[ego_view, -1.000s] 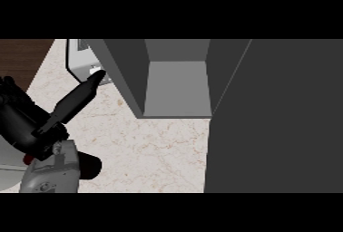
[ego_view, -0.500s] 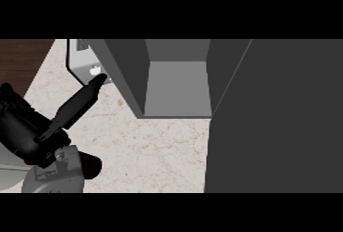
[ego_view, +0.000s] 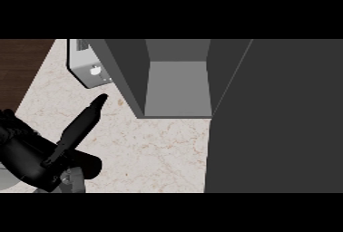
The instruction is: Pick up the wine, place it into the cabinet and close the cabinet
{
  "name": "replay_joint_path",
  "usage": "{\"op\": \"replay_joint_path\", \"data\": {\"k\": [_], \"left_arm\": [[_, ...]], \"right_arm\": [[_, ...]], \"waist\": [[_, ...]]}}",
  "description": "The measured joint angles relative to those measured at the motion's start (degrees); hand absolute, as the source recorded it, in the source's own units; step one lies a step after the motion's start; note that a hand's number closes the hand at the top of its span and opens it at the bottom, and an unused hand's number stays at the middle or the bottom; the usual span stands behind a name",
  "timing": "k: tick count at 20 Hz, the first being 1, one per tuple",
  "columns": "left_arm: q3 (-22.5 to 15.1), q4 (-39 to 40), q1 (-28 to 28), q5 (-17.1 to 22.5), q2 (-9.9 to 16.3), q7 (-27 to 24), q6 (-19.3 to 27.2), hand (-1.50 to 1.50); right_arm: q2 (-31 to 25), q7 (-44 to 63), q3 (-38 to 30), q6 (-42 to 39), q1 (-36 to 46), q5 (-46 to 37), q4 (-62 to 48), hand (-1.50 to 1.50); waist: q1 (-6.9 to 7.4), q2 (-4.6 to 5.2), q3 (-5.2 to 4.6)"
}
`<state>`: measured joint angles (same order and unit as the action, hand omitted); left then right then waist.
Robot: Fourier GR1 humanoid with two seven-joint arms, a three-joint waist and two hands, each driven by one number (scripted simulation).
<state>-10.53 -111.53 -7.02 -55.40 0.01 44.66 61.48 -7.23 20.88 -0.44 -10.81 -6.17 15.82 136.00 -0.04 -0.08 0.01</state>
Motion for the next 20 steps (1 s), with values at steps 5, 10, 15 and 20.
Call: {"op": "replay_joint_path", "data": {"k": [5, 10, 15, 20], "left_arm": [[-1.3, -3.6, 6.5, 0.4, 0.0, -0.6, 1.6, -1.5], [-1.6, -4.6, 10.9, 3.1, 0.5, -2.4, 2.9, -1.5], [-4.0, -5.4, 16.8, 5.9, 0.7, -5.3, 5.8, -1.5], [-6.3, -3.5, 20.7, 12.0, 2.9, -10.7, 10.5, -1.5]], "right_arm": [[-0.3, 1.5, -1.3, 0.2, 1.3, 0.0, 0.2, -1.5], [0.9, 3.1, 0.7, 1.3, 2.4, -0.6, 0.3, -1.5], [1.0, 2.1, -0.2, 0.1, 1.0, -1.1, 0.7, -1.5], [0.8, 2.2, -1.1, -0.8, 1.3, -0.3, 0.2, -1.5]], "waist": [[0.09, 0.0, -0.02], [0.1, 0.01, -0.02], [0.08, 0.0, -0.02], [0.11, -0.01, -0.06]]}}
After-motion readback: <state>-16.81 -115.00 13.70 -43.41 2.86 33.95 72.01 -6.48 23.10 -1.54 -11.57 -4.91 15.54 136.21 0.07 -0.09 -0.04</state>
